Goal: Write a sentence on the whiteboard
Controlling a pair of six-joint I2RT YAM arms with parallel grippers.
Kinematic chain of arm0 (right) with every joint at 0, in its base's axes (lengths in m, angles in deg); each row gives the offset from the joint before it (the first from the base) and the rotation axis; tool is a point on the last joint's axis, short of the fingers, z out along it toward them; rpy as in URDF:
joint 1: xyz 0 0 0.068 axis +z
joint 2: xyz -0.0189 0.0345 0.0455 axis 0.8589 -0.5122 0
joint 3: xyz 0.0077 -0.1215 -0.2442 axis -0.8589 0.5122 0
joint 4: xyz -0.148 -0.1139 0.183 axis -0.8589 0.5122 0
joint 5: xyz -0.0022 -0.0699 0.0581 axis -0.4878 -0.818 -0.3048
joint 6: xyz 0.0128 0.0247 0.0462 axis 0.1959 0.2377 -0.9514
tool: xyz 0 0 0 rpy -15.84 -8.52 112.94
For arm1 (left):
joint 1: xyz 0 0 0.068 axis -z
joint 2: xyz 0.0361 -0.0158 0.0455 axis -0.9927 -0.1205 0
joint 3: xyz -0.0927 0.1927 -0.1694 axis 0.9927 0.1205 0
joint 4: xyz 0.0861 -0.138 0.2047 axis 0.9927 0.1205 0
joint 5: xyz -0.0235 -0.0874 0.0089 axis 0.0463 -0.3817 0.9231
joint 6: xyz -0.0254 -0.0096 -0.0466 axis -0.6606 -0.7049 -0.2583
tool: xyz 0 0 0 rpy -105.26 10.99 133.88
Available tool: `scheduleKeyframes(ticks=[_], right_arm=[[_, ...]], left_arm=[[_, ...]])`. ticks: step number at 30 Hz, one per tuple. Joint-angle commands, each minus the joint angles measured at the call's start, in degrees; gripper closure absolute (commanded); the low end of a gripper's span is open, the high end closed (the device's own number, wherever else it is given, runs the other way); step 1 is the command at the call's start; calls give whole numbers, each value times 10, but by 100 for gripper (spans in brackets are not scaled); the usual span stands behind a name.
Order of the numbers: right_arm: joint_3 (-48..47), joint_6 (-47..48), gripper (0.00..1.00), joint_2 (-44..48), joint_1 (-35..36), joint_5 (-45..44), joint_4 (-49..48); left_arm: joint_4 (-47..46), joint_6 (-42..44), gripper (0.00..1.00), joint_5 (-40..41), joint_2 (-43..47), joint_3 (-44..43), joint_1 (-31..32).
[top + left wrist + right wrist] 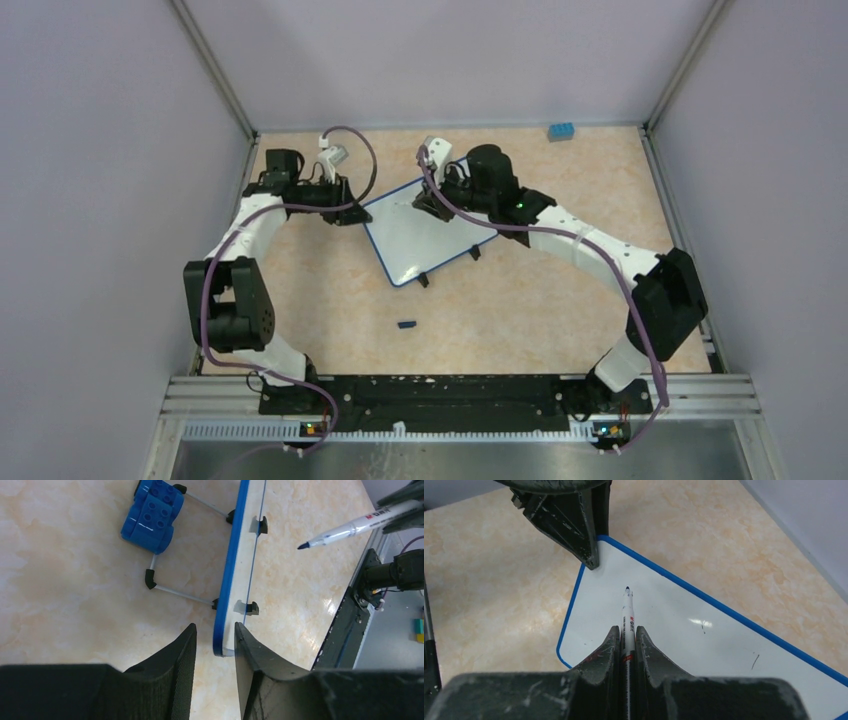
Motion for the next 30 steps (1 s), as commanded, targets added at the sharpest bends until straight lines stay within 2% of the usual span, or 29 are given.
scheduleKeyframes(ticks=[1, 9, 16, 19, 24, 30], right_arm=[[-9, 49, 100, 13, 7, -10, 16], [14, 73, 100, 30, 15, -13, -21], [18, 72, 100, 41, 59, -19, 4], [17, 77, 100, 38, 71, -51, 2], [-1, 71, 100, 25, 72, -86, 8], [-15, 63, 100, 16, 72, -85, 18]], left_arm=[[15, 26, 60, -49, 2, -8, -4], [7, 16, 62, -80, 0, -3, -14], [-1, 5, 77, -78, 0, -5, -14], [1, 5, 84, -74, 0, -8, -14], [3, 10, 99, -67, -2, -9, -14], [34, 51, 100, -60, -23, -32, -14]])
